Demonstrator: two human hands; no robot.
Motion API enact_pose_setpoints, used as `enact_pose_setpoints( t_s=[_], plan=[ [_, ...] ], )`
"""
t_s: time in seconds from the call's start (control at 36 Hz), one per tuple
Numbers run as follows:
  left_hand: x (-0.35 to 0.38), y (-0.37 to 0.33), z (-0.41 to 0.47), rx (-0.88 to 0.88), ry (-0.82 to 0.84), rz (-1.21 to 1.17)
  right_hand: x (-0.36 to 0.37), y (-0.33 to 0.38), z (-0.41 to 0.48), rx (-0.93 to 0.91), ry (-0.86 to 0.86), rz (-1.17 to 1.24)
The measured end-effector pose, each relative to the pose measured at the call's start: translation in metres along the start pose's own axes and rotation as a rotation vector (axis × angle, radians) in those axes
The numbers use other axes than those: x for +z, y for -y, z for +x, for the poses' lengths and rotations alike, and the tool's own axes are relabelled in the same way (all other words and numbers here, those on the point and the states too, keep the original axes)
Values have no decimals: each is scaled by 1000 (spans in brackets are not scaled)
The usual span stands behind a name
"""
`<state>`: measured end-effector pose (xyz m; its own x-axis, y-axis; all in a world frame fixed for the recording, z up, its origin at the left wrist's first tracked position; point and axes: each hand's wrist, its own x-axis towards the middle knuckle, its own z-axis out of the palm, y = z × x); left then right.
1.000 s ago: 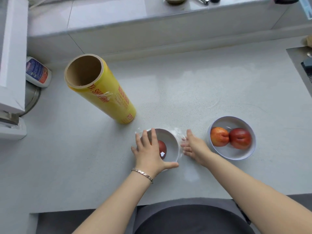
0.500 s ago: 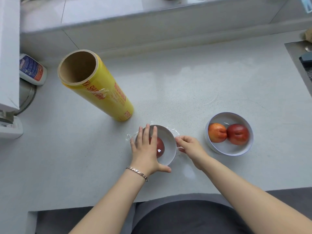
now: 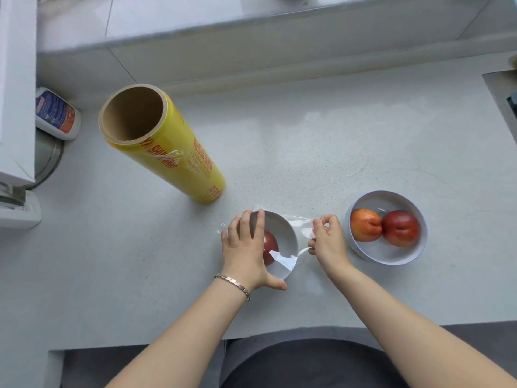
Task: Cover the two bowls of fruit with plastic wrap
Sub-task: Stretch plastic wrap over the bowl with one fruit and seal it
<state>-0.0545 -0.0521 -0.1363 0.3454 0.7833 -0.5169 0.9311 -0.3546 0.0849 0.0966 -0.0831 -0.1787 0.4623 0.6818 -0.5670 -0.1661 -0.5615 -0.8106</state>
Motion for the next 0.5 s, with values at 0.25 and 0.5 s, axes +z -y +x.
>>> enact_pose_setpoints(
  t_s=[0.25,0.5],
  plan=[
    [2,7,0,-32,-38,-126,4,-3,13,96,68,-255],
    [13,30,-6,-638,55,-1265,-6,-3,-16,222,433,-9]
  ],
)
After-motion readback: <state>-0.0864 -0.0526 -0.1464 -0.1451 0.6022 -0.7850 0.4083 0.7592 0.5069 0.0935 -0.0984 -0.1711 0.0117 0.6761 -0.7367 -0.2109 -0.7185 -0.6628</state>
